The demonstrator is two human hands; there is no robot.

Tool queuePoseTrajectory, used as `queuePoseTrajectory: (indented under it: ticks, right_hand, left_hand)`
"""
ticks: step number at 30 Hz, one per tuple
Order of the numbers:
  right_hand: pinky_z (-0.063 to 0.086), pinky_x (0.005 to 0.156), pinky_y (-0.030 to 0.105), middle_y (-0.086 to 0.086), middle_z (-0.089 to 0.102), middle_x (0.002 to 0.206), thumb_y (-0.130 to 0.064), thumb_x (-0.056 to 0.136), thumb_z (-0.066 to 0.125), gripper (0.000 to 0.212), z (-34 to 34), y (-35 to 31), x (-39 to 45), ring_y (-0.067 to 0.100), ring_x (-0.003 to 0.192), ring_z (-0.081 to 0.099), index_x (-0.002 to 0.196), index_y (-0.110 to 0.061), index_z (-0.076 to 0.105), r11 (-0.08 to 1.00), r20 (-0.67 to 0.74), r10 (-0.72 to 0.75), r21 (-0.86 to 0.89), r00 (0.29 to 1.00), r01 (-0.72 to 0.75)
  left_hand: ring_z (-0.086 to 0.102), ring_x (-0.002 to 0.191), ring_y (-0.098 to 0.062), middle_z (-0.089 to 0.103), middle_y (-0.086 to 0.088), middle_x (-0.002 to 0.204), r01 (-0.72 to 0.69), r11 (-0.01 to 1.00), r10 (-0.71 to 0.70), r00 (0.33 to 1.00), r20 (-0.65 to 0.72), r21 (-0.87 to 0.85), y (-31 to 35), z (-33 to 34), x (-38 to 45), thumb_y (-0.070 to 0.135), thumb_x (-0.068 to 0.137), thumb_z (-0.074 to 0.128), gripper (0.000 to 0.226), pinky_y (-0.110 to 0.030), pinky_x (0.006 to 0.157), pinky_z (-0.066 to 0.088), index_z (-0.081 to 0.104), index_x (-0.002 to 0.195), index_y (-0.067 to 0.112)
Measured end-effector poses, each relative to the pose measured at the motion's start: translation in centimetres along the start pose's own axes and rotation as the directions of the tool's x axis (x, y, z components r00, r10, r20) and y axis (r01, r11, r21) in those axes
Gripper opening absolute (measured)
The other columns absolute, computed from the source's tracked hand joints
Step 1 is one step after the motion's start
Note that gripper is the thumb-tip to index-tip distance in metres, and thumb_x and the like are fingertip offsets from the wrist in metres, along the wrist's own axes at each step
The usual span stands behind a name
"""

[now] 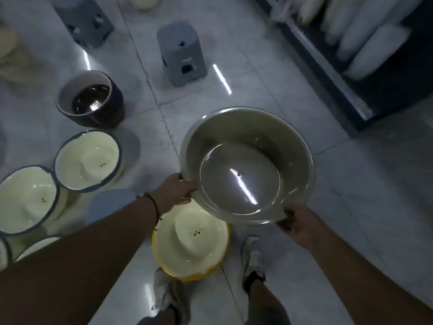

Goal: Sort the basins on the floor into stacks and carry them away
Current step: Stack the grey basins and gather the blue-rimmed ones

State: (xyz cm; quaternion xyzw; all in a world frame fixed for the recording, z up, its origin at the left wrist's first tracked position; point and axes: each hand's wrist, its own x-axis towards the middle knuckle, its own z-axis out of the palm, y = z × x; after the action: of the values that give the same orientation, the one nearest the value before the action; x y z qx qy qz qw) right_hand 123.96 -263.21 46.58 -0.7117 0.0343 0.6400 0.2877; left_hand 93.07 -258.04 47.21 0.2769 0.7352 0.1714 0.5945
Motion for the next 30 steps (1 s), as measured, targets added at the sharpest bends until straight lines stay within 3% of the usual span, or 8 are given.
queuePoseTrajectory:
  ticks: [3,8,12,14,18,22,25,30]
  right_hand:
    - [0.052,0.044,0.02,0.004,0.062,0.056,-0.001,0.09,0.052,0.015,0.2,-2.4,8.5,0.014,0.053,0.059,0.08,-0.011,0.056,0.999,-0.003,0.021,-0.033,1.0,-0.021]
    - [0.048,0.067,0.03,0.006,0.055,0.077,0.0,0.09,0.052,0.017,0.8,-3.5,21.3,0.017,0.069,0.054,0.081,-0.013,0.056,0.994,-0.014,0.015,-0.111,1.0,-0.016]
    - [0.046,0.068,0.028,0.005,0.056,0.085,-0.013,0.089,0.061,0.004,2.1,-2.5,28.5,0.016,0.074,0.052,0.092,-0.014,0.059,0.943,-0.019,0.034,-0.331,0.999,-0.038]
    - [0.049,0.076,0.034,0.004,0.054,0.084,-0.021,0.086,0.065,0.018,2.0,-1.4,31.5,0.017,0.074,0.05,0.1,-0.011,0.058,0.886,-0.098,-0.011,-0.463,0.995,-0.036]
    - [0.049,0.096,0.043,0.0,0.055,0.088,-0.03,0.086,0.062,0.03,1.6,0.4,35.7,0.021,0.085,0.053,0.11,-0.014,0.054,0.835,-0.131,-0.14,-0.549,0.981,0.046]
    - [0.05,0.08,0.039,0.005,0.054,0.117,-0.033,0.084,0.061,0.048,2.6,0.5,38.4,0.025,0.098,0.052,0.127,-0.014,0.053,0.858,-0.142,-0.081,-0.513,0.987,-0.003]
    - [0.048,0.084,0.039,0.007,0.051,0.124,-0.031,0.087,0.06,0.049,2.9,0.4,40.2,0.027,0.104,0.05,0.131,-0.011,0.052,0.862,-0.163,0.0,-0.5,0.987,-0.083]
    - [0.044,0.096,0.042,0.011,0.048,0.13,-0.029,0.094,0.058,0.049,2.5,0.5,42.2,0.026,0.104,0.045,0.136,-0.01,0.046,0.808,-0.128,0.08,-0.572,0.988,-0.14]
  left_hand:
    - [0.062,0.058,-0.015,0.068,-0.012,0.083,0.039,0.994,-0.038,0.999,-0.02,0.104,-1.7,3.8,7.9,0.023,0.079,0.079,0.027,-0.019,0.042,0.045,0.065,0.095,0.007]
    - [0.06,0.056,-0.014,0.069,-0.01,0.079,0.064,0.981,-0.052,0.996,-0.069,0.182,-5.7,8.3,19.5,0.03,0.084,0.074,0.029,-0.016,0.039,0.038,0.071,0.095,0.003]
    - [0.048,0.048,-0.013,0.06,-0.013,0.075,0.121,0.981,-0.103,0.987,-0.123,0.154,-9.6,9.8,25.1,0.026,0.086,0.073,0.025,-0.018,0.038,0.036,0.065,0.083,0.003]
    - [0.049,0.051,-0.013,0.062,-0.01,0.074,0.095,0.978,-0.072,0.989,-0.132,0.183,-11.0,10.7,26.9,0.028,0.087,0.073,0.024,-0.018,0.041,0.038,0.062,0.079,0.007]
    - [0.052,0.052,-0.016,0.062,-0.007,0.069,0.044,0.97,-0.004,0.986,-0.165,0.238,-12.4,12.7,29.8,0.025,0.086,0.073,0.02,-0.022,0.045,0.039,0.063,0.078,0.01]
    - [0.05,0.051,-0.018,0.06,-0.007,0.068,0.099,0.971,-0.062,0.983,-0.171,0.216,-13.7,13.6,32.4,0.024,0.086,0.073,0.022,-0.025,0.047,0.04,0.061,0.079,0.007]
    - [0.05,0.048,-0.016,0.058,-0.007,0.068,0.12,0.964,-0.075,0.979,-0.191,0.236,-14.1,14.3,33.9,0.023,0.086,0.072,0.023,-0.022,0.043,0.041,0.061,0.088,0.003]
    - [0.049,0.04,-0.016,0.058,-0.009,0.059,0.19,0.944,-0.14,0.971,-0.196,0.269,-15.8,15.4,36.0,0.02,0.085,0.072,0.024,-0.022,0.043,0.04,0.059,0.072,0.004]
